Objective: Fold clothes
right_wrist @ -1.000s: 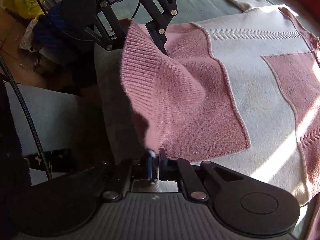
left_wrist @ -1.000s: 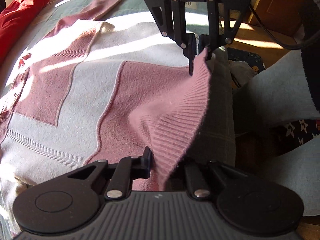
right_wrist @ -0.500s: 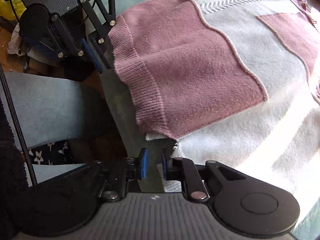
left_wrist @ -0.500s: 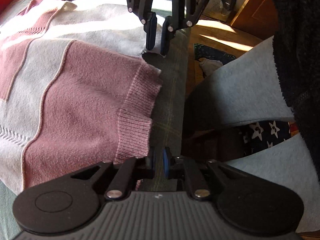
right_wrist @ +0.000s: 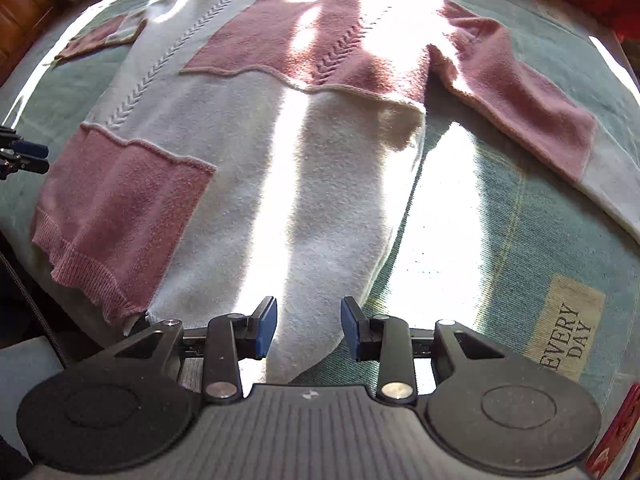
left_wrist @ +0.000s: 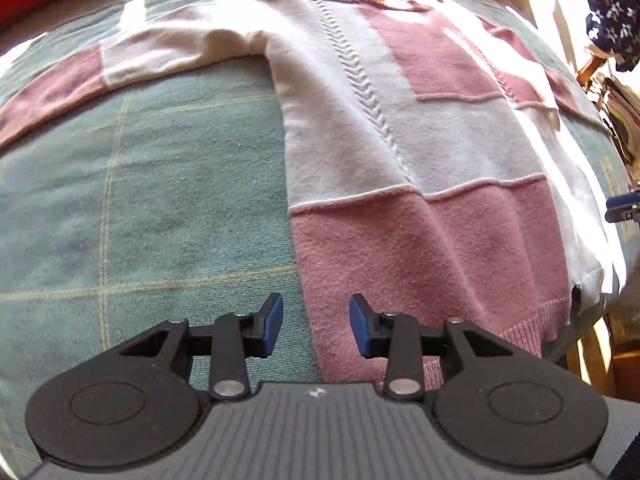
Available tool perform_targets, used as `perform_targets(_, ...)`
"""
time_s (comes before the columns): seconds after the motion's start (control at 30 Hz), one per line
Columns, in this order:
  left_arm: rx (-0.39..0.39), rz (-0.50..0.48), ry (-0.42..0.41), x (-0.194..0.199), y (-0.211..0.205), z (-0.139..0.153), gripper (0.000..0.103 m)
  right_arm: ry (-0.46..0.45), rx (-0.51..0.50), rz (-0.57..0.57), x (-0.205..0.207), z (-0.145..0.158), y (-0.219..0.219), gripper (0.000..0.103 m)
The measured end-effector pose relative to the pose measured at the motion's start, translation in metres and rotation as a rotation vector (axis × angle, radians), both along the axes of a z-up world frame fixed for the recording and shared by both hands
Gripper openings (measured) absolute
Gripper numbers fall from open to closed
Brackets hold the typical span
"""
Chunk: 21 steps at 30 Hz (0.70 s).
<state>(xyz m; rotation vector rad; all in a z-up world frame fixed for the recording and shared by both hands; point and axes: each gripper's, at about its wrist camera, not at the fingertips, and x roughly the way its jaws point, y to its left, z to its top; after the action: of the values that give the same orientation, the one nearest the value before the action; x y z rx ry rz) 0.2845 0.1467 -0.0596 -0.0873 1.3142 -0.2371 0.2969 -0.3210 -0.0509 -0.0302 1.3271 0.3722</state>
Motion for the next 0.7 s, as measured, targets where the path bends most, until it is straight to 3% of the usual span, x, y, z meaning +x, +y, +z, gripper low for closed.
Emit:
perform_targets(0.13, -0.068, 0.102, 0.041, -0.003, 0.003, -0.018, 0.042, 0.077, 0.14, -0.27, -0.005, -0.025, -0.035, 0.042)
perform_targets(0.2, -0.083, 0.104, 0.035, -0.004, -0.004, -0.021, 0.049, 0.104, 0.182, -0.334, -0.009, -0.037, -0.035, 0.045)
perform_targets(0.33, -0.087, 0.129, 0.04, -0.006, -0.014, -0.025, 0.047, 0.147, 0.237, -0.387, -0.014, -0.054, -0.025, 0.049)
perform_targets(0.37, -0.084, 0.128, 0.042, -0.006, -0.015, -0.025, 0.038, 0.151, 0.25, -0.383, -0.015, -0.056, -0.021, 0.049)
perform_targets(0.4, -0.084, 0.123, 0.044, -0.005, -0.016, -0.024, 0.023, 0.156, 0.253, -0.37, -0.014, -0.056, -0.016, 0.042)
perform_targets(0.47, -0.094, 0.116, 0.05, -0.004, -0.017, -0.02, 0.009, 0.166, 0.252, -0.341, -0.012, -0.054, -0.007, 0.019)
perform_targets(0.7, -0.047, 0.084, 0.026, -0.01, -0.01, 0.015, 0.003, 0.151, 0.204, -0.253, -0.002, -0.02, -0.008, 0.016)
